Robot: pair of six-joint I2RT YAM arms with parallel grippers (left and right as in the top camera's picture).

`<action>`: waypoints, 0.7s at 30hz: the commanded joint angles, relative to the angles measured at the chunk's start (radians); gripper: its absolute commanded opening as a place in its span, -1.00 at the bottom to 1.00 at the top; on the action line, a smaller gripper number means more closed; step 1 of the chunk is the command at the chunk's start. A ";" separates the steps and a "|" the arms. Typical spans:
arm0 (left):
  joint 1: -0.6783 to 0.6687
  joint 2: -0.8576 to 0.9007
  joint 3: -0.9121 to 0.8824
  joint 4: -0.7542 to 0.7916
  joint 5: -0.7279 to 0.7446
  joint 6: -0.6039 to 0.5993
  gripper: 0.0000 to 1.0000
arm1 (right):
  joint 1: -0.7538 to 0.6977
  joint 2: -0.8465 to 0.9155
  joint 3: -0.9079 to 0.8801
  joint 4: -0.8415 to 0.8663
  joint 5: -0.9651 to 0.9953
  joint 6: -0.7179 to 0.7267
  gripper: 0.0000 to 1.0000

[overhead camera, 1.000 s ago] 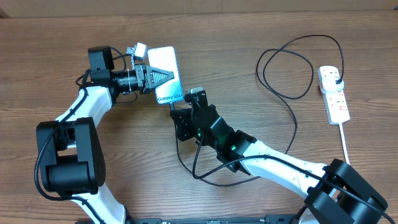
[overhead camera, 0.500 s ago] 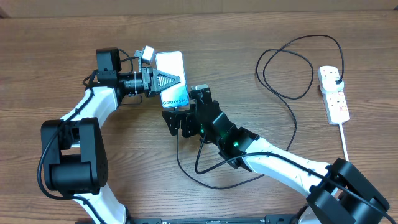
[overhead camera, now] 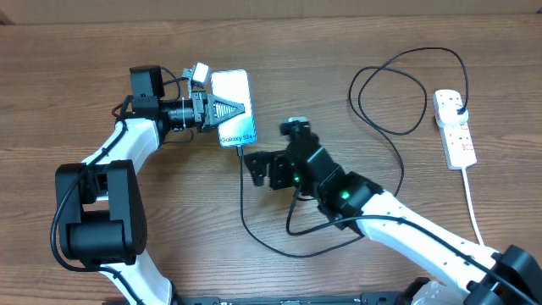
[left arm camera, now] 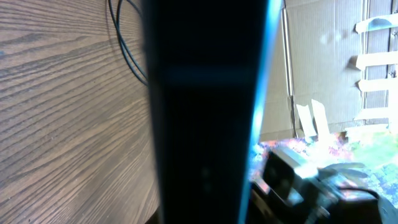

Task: Plug charger to phone and switch on socket
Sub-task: 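Open the right gripper and withdraw it to the right, then lower the plugged-in phone toward the table with the left gripper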

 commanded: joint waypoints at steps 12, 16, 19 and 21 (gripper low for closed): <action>0.000 -0.013 -0.003 0.008 0.034 0.027 -0.91 | -0.119 -0.015 0.021 -0.258 0.040 0.045 1.00; 0.000 -0.013 -0.003 0.012 0.032 0.048 -0.92 | -0.119 -0.015 0.021 -0.261 0.040 0.045 1.00; 0.000 -0.013 -0.003 0.012 -0.019 0.049 -0.91 | -0.119 -0.015 0.021 -0.261 0.040 0.045 1.00; 0.000 -0.013 -0.003 0.011 -0.048 0.049 -0.92 | -0.119 -0.015 0.021 -0.261 0.040 0.045 1.00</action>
